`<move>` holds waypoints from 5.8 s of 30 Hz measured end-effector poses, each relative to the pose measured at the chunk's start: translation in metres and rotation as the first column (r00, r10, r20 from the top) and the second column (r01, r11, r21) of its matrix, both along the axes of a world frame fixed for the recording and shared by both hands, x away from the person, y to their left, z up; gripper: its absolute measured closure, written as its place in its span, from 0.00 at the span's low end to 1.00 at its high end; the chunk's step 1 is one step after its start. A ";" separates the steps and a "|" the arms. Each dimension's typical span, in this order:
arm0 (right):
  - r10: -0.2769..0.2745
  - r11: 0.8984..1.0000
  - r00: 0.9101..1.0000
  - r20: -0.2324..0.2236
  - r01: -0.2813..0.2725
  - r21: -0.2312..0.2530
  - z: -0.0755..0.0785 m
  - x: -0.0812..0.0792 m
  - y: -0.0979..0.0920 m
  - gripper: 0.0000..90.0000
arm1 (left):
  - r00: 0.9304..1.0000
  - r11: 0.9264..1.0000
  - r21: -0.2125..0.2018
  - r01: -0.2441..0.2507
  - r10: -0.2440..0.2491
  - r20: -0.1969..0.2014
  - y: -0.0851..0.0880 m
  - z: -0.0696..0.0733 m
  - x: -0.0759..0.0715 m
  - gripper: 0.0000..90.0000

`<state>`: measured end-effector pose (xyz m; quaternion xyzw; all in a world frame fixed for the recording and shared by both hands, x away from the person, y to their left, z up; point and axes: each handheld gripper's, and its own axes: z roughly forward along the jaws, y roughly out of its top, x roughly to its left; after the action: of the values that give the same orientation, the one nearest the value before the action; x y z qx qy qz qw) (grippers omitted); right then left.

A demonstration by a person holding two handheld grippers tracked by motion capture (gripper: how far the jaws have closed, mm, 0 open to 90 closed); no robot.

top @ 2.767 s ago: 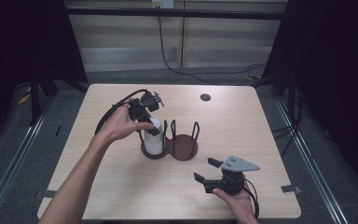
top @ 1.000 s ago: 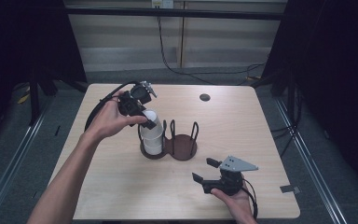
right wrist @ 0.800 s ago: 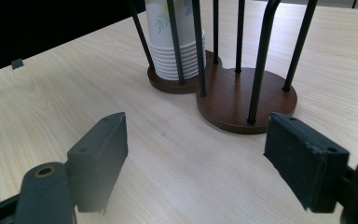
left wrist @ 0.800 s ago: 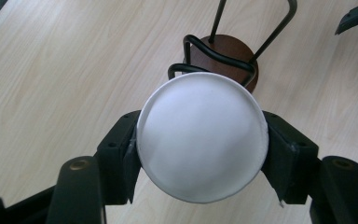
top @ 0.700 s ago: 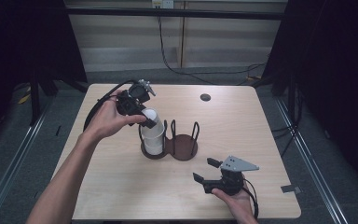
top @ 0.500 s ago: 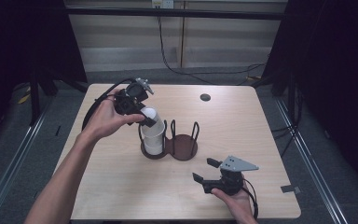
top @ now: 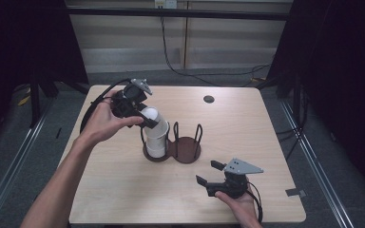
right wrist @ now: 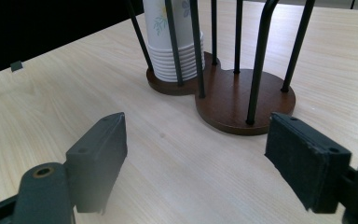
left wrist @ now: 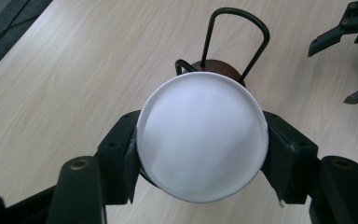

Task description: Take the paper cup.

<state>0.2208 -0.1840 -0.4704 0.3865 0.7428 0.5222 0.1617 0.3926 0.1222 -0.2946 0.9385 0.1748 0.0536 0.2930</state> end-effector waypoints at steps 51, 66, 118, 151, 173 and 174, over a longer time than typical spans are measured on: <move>0.071 0.997 0.997 0.037 -0.071 -0.002 0.013 0.004 0.017 0.15 | 0.995 0.978 -0.182 0.101 -0.093 0.047 0.029 -0.030 -0.063 0.41; 0.109 0.994 0.992 0.061 -0.108 -0.008 0.023 0.011 0.025 0.17 | 0.996 0.974 -0.205 0.093 -0.094 0.009 0.028 -0.073 -0.067 0.41; 0.359 0.930 0.928 0.099 -0.364 0.044 0.017 0.024 0.069 0.23 | 0.975 0.902 -0.398 0.168 -0.212 -0.070 0.018 -0.093 -0.094 0.41; 0.429 0.903 0.901 0.069 -0.430 -0.006 0.018 0.023 0.075 0.35 | 0.960 0.885 -0.442 0.146 -0.234 -0.152 0.020 -0.103 -0.087 0.39; 0.417 0.909 0.908 0.035 -0.417 -0.012 0.024 0.026 0.069 0.36 | 0.977 0.916 -0.383 0.123 -0.179 -0.113 0.025 -0.100 -0.091 0.18; 0.418 0.909 0.908 0.032 -0.417 -0.015 0.024 0.026 0.069 0.36 | 0.978 0.914 -0.385 0.127 -0.181 -0.106 0.025 -0.100 -0.092 0.18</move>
<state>0.2466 -0.1153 -0.4468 0.2092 0.8074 0.5483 0.0607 0.3011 0.1475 -0.3946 0.8770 0.1272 -0.0697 0.4580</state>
